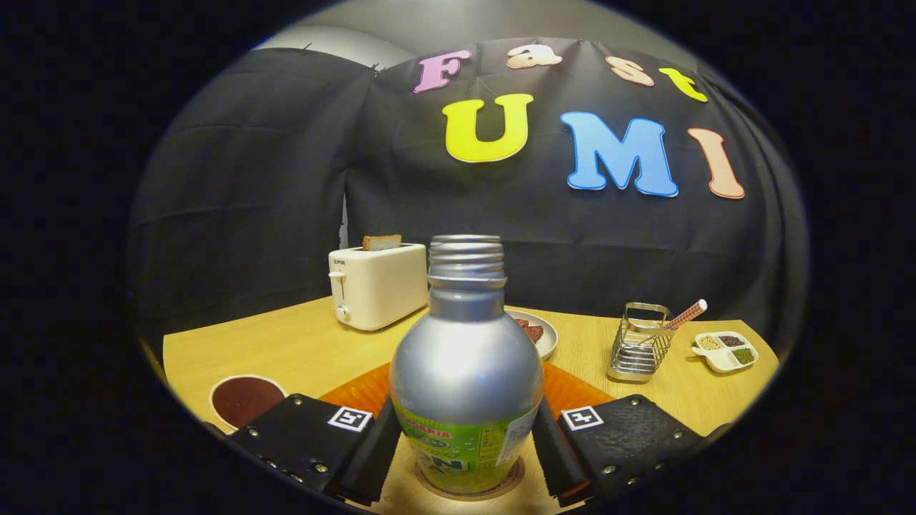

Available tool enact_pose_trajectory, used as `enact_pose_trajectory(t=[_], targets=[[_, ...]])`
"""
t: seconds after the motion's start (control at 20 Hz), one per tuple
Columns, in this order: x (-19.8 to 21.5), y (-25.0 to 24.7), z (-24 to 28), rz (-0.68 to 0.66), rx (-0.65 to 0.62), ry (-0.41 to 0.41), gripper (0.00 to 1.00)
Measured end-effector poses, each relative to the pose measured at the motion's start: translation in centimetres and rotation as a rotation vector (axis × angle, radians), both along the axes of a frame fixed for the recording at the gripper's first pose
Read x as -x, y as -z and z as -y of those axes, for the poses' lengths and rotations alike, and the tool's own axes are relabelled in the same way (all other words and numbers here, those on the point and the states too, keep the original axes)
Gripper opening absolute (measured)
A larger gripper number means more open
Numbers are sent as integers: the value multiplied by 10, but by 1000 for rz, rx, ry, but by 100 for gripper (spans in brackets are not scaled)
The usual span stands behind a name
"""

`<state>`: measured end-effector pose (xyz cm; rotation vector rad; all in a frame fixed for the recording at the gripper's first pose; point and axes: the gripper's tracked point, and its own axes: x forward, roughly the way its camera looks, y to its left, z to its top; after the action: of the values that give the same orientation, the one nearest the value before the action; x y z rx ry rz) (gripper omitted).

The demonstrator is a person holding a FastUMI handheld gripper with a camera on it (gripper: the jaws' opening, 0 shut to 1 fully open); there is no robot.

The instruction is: Take the bottle from table, then pour the juice into the cup, finally place the bottle on the coaster

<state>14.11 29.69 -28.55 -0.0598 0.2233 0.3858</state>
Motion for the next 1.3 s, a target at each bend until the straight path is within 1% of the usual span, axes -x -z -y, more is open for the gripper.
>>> enact_pose_trajectory(t=[0.25,0.35,0.45,0.5,0.55,0.65,0.7,0.8,0.9,1.1,1.2,1.3], targets=[[-4,7,1,21,5,-11,82],[-3,8,-1,24,7,-29,82],[1,4,-3,44,15,-48,85],[4,-3,-2,66,17,-46,97],[8,-16,-1,90,13,-49,100],[23,-44,-1,142,4,-52,100],[31,-60,5,172,11,-32,100],[48,-95,27,238,44,38,100],[67,-131,48,283,48,100,100],[93,-198,100,289,-32,224,100],[102,-227,130,282,-56,299,100],[112,-238,152,249,-32,341,99]])
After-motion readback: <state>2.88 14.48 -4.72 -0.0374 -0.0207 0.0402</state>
